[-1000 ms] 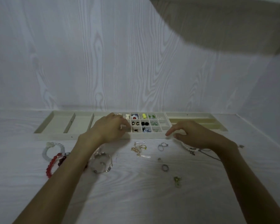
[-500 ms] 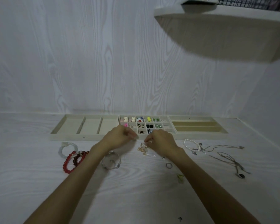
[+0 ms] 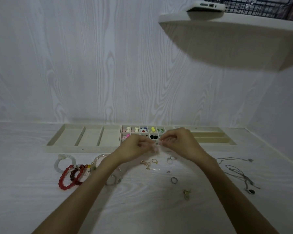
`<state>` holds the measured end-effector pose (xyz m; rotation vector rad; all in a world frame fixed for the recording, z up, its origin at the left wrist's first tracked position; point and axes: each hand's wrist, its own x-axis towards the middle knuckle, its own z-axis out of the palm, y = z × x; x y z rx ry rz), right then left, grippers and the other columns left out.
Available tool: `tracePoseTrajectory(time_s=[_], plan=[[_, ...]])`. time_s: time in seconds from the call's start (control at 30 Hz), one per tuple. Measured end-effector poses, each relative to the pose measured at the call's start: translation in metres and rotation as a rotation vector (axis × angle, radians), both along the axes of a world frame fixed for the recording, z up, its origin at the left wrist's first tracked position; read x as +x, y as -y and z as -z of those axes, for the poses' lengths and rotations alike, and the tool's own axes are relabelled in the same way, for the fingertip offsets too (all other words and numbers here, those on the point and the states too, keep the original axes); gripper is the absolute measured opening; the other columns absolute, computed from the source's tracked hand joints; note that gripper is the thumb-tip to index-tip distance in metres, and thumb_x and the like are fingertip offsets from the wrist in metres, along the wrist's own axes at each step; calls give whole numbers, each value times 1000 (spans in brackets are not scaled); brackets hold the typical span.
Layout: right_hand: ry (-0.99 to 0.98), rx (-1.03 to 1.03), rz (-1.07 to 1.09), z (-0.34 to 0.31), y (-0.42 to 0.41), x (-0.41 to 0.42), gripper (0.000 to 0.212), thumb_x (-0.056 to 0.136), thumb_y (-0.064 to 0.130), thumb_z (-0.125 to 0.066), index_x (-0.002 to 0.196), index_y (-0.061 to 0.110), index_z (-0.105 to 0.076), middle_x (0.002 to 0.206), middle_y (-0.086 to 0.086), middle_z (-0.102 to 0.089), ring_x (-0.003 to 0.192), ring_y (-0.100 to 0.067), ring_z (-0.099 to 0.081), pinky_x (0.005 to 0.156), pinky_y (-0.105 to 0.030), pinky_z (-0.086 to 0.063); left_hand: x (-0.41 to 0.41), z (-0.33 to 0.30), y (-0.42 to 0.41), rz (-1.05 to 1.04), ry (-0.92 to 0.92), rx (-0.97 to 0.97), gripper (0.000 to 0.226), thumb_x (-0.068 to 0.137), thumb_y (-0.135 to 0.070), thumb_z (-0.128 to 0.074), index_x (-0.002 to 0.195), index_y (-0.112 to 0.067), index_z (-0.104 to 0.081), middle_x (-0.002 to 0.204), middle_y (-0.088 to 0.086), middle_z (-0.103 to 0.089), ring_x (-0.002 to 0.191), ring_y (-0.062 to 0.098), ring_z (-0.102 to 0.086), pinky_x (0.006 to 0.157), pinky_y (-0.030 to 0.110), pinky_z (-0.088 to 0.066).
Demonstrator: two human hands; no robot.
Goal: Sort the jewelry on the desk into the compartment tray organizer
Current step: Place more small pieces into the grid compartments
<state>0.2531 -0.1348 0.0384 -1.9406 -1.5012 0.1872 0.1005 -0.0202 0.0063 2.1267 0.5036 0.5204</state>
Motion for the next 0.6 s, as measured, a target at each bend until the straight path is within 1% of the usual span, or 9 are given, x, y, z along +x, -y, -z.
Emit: tracePoseTrajectory(time_s=[0.03, 0.07, 0.1, 0.13, 0.2, 0.3, 0.43, 0.53, 0.6], plan=[[-19, 23, 2, -6, -1, 8, 8, 77, 26, -74, 86, 26, -75, 75, 16, -68, 71, 4, -63, 69, -16, -50, 6, -2, 0, -7, 69, -18, 16, 91, -17, -62, 97, -8, -73, 90, 13, -72, 83, 23, -66, 80, 29, -51], [-39, 46, 7, -10, -1, 13, 7, 77, 25, -75, 84, 27, -75, 74, 16, -68, 70, 5, -63, 68, -15, -49, 10, -3, 0, -22, 127, -36, 17, 91, -20, -62, 91, -7, -73, 82, 7, -72, 77, 18, -65, 75, 27, -50], [-54, 70, 22, -15, -3, 22, 6, 76, 25, -76, 81, 28, -74, 73, 16, -69, 69, 5, -63, 67, -15, -49, 18, -6, -1, -41, 166, -47, 18, 91, -22, -62, 88, -8, -73, 76, -1, -70, 70, 7, -63, 67, 18, -48], [-63, 91, 42, -19, -5, 29, 6, 75, 26, -76, 78, 30, -73, 73, 16, -69, 69, 5, -64, 68, -16, -49, 25, -9, -3, -61, 185, -60, 18, 91, -23, -61, 89, -9, -73, 76, -5, -70, 66, -1, -62, 63, 11, -45], [-61, 110, 96, -24, -13, 46, 8, 75, 29, -77, 74, 34, -71, 73, 16, -69, 72, 3, -64, 71, -20, -51, 42, -16, -12, -91, 170, -74, 19, 92, -26, -60, 95, -11, -71, 84, -3, -71, 72, -4, -63, 64, 6, -44], [-42, 103, 203, -24, -25, 69, 4, 75, 30, -76, 77, 32, -74, 76, 15, -70, 75, 1, -63, 73, -23, -51, 73, -26, -29, -107, 114, -45, 17, 92, -28, -58, 93, -15, -70, 77, -10, -67, 75, 3, -63, 68, 14, -47], [-126, 37, 268, -18, -35, 98, 10, 73, 27, -79, 82, 24, -76, 71, 14, -68, 71, 2, -62, 67, -17, -47, 107, -26, -48, -107, -24, 26, 19, 92, -30, -59, 90, -15, -71, 89, 7, -71, 91, 23, -66, 87, 39, -53], [-157, -42, 270, -10, -39, 114, 11, 71, 25, -80, 81, 22, -77, 63, 16, -66, 63, 1, -61, 61, -16, -44, 121, -18, -56, -95, -102, 83, 18, 91, -33, -60, 92, -19, -71, 94, 4, -72, 91, 20, -66, 88, 41, -52], [-159, -65, 277, -1, -44, 119, 9, 71, 26, -81, 78, 23, -77, 62, 14, -67, 64, -2, -63, 65, -20, -49, 128, -13, -60, -113, -151, 132, 18, 90, -37, -61, 91, -22, -71, 94, -1, -72, 90, 16, -65, 86, 38, -53]])
